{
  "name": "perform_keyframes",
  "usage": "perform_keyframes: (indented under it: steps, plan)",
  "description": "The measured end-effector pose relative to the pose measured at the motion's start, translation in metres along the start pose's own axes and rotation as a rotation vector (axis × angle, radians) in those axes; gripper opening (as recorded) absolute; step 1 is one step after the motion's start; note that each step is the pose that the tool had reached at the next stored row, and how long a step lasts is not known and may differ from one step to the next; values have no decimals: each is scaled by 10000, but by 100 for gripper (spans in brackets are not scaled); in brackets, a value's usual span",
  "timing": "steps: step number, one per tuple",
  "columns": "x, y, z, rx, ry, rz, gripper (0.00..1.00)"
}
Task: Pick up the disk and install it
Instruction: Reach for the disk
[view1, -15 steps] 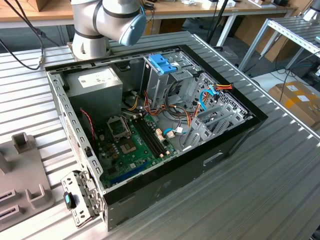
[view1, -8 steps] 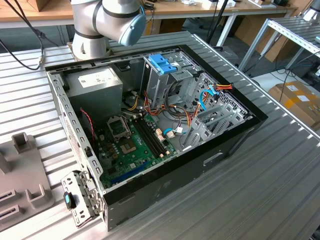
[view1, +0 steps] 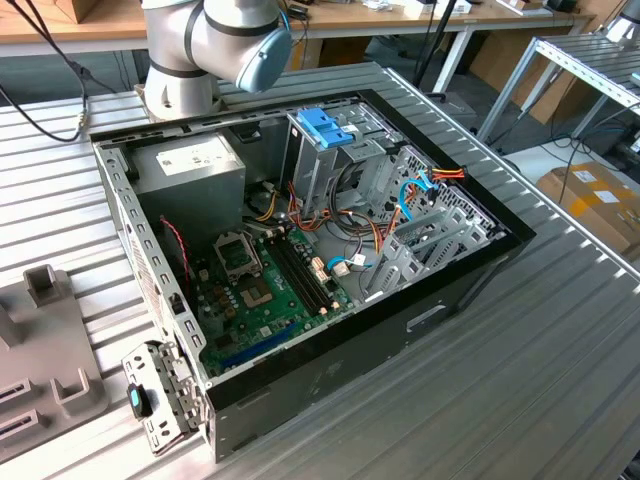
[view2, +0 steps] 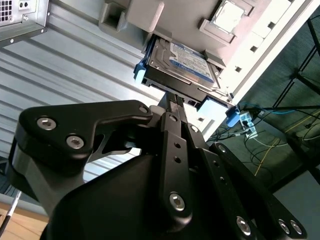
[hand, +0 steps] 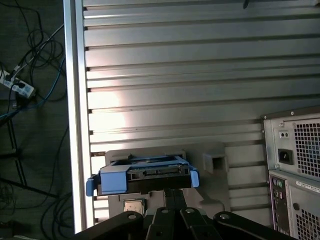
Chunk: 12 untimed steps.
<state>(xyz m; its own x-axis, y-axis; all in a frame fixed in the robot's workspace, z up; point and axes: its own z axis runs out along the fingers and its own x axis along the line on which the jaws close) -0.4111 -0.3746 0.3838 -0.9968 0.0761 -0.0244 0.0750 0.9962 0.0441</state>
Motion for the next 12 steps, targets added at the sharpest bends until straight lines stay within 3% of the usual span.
perform_keyframes:
  steps: [3, 4, 5, 6, 8, 12]
  plan:
    - [1, 0, 1, 0, 1, 1, 11]
    - [1, 1, 5, 1, 38, 4, 11]
    - [1, 0, 6, 7, 105, 6, 11]
    - [1, 0, 11, 32, 296, 13, 11]
    - [1, 0, 16, 61, 471, 19, 11]
    - [1, -1, 18, 81, 491, 20, 11]
